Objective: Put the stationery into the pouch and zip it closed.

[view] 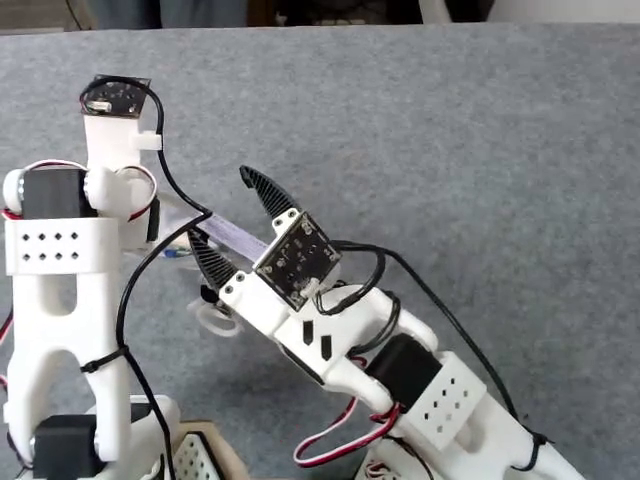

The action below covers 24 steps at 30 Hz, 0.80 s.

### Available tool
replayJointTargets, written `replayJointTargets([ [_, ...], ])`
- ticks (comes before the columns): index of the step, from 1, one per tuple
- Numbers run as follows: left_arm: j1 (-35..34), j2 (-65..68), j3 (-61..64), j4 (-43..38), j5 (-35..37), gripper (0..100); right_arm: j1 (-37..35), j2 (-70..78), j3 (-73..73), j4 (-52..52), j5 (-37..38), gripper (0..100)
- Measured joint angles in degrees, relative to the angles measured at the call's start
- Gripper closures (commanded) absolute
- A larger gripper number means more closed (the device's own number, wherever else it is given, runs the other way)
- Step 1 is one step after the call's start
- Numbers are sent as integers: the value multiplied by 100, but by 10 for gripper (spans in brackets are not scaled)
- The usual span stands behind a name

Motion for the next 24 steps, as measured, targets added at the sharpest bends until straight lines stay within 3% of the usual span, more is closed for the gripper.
replayJointTargets([
  [9, 0, 0, 35, -62, 0, 972, -484, 44, -1020, 1327, 9, 712],
  [17, 0, -18, 237, -264, 0, 972, -624, 53, -1240, 1468, 9, 712],
  [24, 0, -18, 237, -264, 0, 972, 448, 53, -1899, 2462, 9, 712],
])
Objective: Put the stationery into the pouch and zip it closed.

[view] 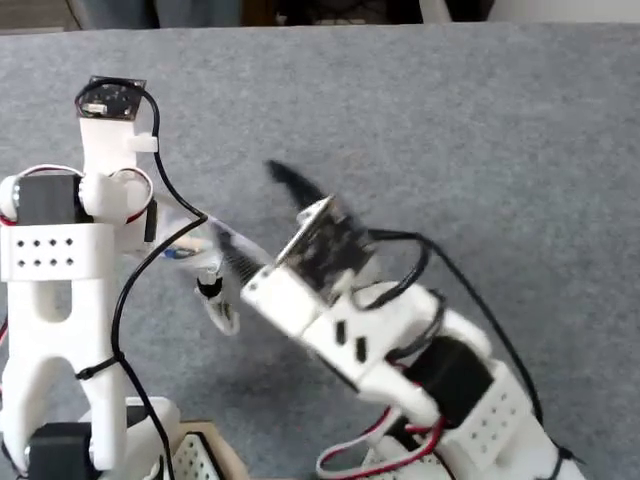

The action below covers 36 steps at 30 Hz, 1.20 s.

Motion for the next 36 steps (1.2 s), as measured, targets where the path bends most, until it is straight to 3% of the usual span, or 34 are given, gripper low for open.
replayJointTargets([
  [13, 0, 0, 0, 0, 0, 972, 2338, 0, 211, 2637, 105, 714],
  [18, 0, 0, 9, 0, 0, 972, 2840, 123, 554, 3657, 1099, 804],
  [22, 0, 0, 9, -18, 0, 972, 3235, 668, 730, 4281, 1530, 809],
  [30, 0, 0, 114, -35, 0, 972, 4044, 1811, 747, 4580, 2611, 809],
  [36, 0, -9, 123, -44, 0, 972, 4747, 2593, 747, 4589, 4018, 810],
])
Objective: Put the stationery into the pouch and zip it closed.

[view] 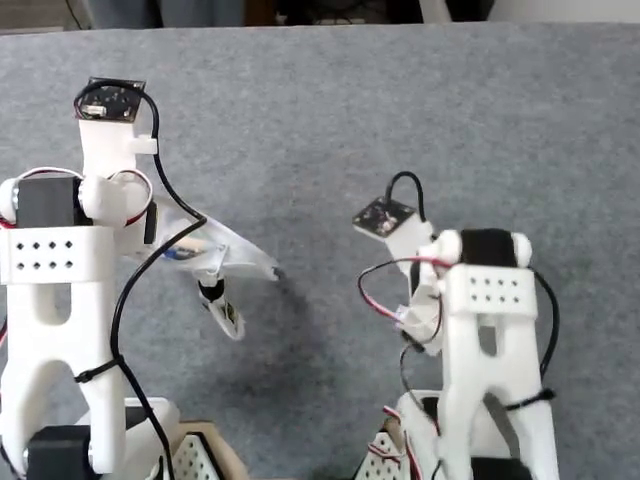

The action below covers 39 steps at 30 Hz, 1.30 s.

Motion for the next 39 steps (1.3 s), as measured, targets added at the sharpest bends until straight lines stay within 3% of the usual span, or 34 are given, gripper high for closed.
replayJointTargets([
  [9, 185, 0, 0, 0, 220, 972, 853, 1002, -202, 18, 853, 767],
  [12, 360, 0, 0, 53, 246, 972, 879, 1196, -246, 18, 870, 713],
  [19, 396, 0, 0, 62, 264, 972, 879, 1284, -105, -53, 941, 709],
  [29, 457, 0, -158, 229, 264, 972, 879, 1284, 870, -1415, 1029, 709],
  [39, 554, 9, -325, 396, 316, 972, 879, 1459, 905, -1837, 1046, 709],
])
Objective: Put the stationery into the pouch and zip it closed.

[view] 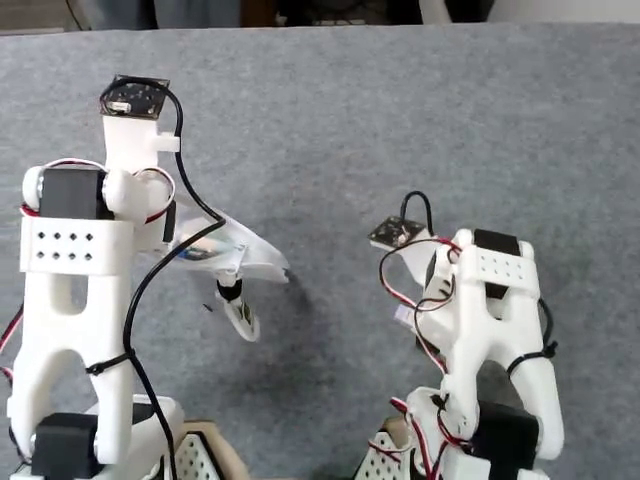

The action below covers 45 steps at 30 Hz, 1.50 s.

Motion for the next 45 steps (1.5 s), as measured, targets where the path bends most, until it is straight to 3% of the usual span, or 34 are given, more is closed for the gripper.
replayJointTargets([
  [7, 9, 0, 0, 0, 0, 972, 132, 1284, -264, -141, 0, 717],
  [15, 9, 0, 0, 0, 0, 972, 615, 2189, -1055, -185, 0, 906],
  [24, 9, 0, -26, 0, 0, 972, 712, 2356, -1081, -220, 0, 985],
  [29, 9, 0, -26, 0, 0, 972, 712, 2435, -1108, -167, 0, 986],
  [35, 9, 0, -26, 0, 0, 972, 703, 2215, -1881, 800, 0, 986],
  [41, 9, 0, -26, 0, 0, 972, 44, 1046, -2919, 1960, 0, 986],
  [45, 9, 0, -26, 0, 0, 972, -703, 105, -3473, 2127, 0, 986],
])
